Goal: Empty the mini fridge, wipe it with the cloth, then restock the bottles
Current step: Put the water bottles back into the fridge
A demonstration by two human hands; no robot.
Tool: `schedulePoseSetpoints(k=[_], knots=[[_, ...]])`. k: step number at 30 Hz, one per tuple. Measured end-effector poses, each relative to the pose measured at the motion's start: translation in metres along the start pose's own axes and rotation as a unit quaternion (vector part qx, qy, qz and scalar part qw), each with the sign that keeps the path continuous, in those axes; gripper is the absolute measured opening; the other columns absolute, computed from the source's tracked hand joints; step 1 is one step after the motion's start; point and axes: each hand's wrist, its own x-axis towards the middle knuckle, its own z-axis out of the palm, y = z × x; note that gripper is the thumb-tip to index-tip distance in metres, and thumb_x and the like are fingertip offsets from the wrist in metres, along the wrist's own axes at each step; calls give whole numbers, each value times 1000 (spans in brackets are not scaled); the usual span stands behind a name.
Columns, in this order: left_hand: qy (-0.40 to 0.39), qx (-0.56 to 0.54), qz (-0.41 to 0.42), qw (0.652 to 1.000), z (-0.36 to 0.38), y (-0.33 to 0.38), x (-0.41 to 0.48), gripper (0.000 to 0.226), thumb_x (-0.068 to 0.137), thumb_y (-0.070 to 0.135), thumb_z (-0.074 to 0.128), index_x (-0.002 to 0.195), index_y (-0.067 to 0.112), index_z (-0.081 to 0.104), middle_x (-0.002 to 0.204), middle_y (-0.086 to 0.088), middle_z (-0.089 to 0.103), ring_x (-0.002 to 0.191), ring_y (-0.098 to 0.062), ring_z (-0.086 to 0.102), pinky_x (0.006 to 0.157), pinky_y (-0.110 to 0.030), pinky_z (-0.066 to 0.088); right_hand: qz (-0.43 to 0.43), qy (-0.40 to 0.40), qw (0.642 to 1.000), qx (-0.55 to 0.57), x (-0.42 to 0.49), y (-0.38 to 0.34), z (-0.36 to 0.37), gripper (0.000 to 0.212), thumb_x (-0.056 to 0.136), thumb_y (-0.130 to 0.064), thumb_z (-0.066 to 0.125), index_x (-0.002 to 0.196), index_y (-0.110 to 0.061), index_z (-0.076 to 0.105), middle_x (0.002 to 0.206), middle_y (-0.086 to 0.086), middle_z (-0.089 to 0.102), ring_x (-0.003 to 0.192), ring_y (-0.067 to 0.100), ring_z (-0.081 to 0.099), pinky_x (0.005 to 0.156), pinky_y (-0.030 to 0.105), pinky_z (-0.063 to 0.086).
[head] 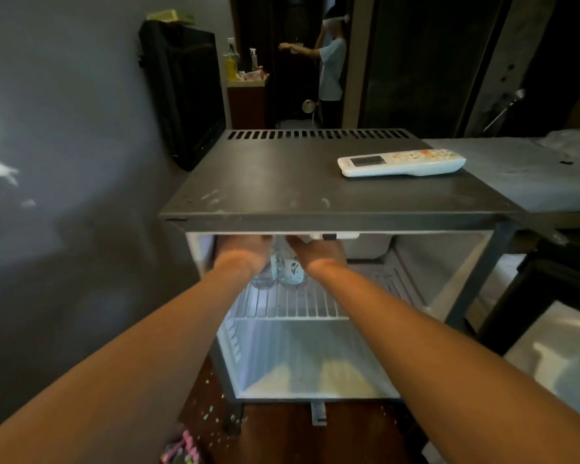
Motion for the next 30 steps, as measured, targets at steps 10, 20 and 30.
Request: schedulePoseSetpoints(k=[10, 20, 30], knots=[[-159, 66, 73, 982, -27, -40, -105, 42, 96, 36, 55, 133, 15, 52, 128, -10, 60, 114, -31, 57, 90, -38, 47, -48, -52, 979, -192, -105, 23, -14, 38, 94, -42, 55, 117, -13, 63, 121, 11, 62, 115, 31, 57, 81, 29, 41], [-179, 120, 31, 976, -26, -66, -235, 22, 93, 39, 56, 106, 23, 62, 114, -5, 61, 102, -30, 59, 91, -43, 51, -50, -150, 956, -248, -205, 80, 8, 43, 93, -40, 59, 114, -2, 61, 112, 15, 63, 92, 29, 62, 77, 34, 48], [-275, 214, 4, 937, 53, -89, -349, 55, 86, 61, 52, 124, 21, 60, 128, -10, 60, 115, -34, 57, 90, -42, 46, 21, -339, 869, -360, -305, 158, 57, 58, 86, -52, 62, 126, -10, 54, 105, 7, 56, 74, 24, 66, 53, 27, 52]])
